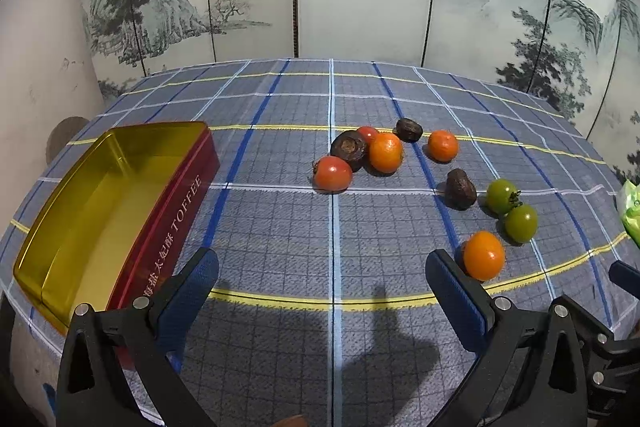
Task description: Organize fruits
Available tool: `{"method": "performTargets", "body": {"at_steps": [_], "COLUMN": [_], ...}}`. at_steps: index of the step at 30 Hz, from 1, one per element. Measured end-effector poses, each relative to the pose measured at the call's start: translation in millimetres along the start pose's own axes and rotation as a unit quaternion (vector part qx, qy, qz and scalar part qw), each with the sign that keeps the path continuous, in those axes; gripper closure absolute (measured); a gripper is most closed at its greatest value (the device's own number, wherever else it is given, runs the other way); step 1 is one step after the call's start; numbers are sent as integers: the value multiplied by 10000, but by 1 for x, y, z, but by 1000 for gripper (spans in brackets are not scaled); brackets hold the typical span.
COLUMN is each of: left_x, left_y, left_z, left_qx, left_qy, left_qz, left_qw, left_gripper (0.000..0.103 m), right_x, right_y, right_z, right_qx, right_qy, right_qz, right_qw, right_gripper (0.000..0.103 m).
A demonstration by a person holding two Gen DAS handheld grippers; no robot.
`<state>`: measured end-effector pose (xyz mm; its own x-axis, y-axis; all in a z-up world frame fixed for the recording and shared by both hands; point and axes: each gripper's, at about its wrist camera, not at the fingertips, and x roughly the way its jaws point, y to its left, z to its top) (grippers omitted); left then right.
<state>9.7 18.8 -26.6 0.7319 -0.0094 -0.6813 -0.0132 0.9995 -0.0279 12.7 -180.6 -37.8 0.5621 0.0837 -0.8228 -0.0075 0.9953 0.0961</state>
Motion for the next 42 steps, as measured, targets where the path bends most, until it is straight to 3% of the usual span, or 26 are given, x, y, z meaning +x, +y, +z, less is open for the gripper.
{"method": "performTargets", "body": {"at_steps": [14,20,26,42], "left_x": [11,8,15,12], "left_y": [0,6,0,16], "left_z": [-7,-9,-7,6], "left_qx": [-16,-96,339,-53], "left_qy": [112,-188,-92,-146], "left_qz": [-146,-401,-438,-395], "left_qw": [9998,9990,9984,9991], "left_gripper": [0,0,0,0], "right_x": [4,5,7,8], "right_y": [1,0,-6,-22], "right_z": [-3,-5,-9,-14], "right_qx": [18,35,117,299], "right_qy": [12,14,35,9], "right_qz": [57,57,90,153], "right_qw": [10000,10000,9999,9994], "right_gripper": [0,0,0,0]}}
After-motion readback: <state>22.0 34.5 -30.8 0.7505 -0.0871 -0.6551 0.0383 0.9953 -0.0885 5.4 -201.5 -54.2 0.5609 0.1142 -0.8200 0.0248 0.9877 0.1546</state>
